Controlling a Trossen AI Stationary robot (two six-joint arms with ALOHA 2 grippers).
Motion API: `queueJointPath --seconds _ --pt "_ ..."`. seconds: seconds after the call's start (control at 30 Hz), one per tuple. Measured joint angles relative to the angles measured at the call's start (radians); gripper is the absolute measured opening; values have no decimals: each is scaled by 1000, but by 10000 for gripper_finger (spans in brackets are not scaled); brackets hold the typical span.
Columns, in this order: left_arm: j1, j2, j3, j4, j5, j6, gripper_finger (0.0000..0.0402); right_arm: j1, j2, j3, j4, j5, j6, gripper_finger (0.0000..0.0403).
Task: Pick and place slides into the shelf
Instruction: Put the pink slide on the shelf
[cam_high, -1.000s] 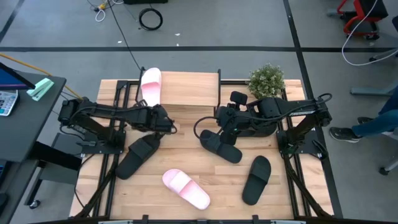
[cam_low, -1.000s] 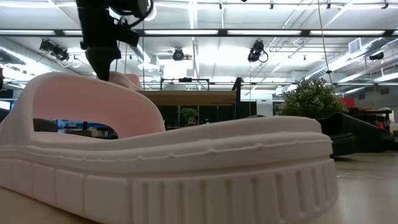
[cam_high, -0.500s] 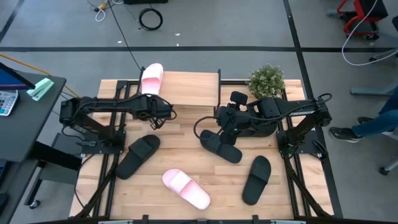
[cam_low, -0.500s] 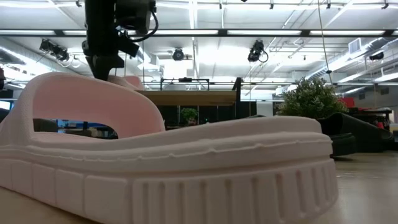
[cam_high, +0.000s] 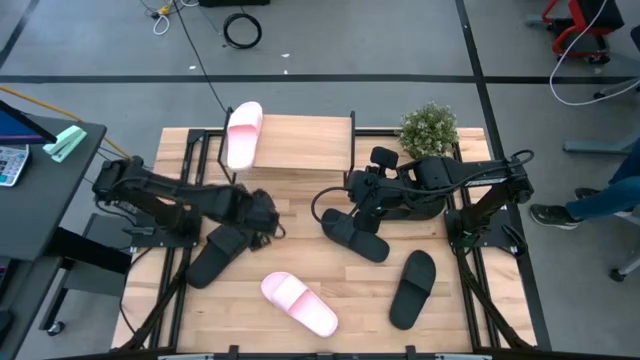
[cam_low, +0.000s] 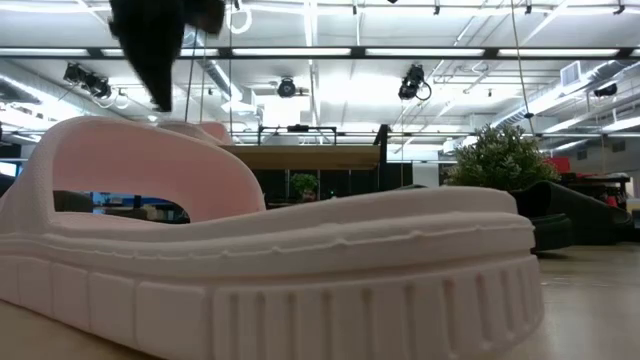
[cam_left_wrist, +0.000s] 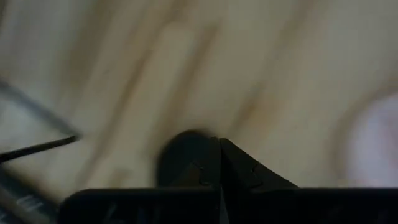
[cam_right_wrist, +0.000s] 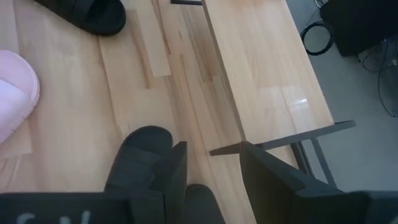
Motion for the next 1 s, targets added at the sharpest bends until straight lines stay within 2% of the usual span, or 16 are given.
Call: queueJointPath --seconds 0.17,0.23,0.3,0.37,0.47,0.53,0.63,0.83,0.9,1.0 --pt "-143 0 87 93 3 -45 25 0 0 0 1 -14 -3 154" --pt "-188 0 113 101 0 -6 33 8 3 -12 24 -73 -65 151" --pt "-227 -1 125 112 -20 15 37 26 4 -43 73 -175 -124 146" --pt "-266 -1 137 109 -71 18 35 56 5 -99 182 -303 -159 139" --pt "-311 -9 164 80 -159 25 24 121 5 -231 447 -491 -203 129" --pt "-332 -9 196 37 -210 18 15 171 6 -338 654 -558 -232 124" --pt "-357 -15 259 -13 -252 18 5 235 7 -500 878 -530 -296 122" --pt "-374 -15 385 -35 -278 51 16 286 7 -675 916 -279 -462 124" --pt "-374 -15 416 -33 -281 81 22 280 7 -710 928 -269 -508 124" --pt "-372 -15 453 -33 -282 125 22 259 7 -773 1107 -275 -553 124"
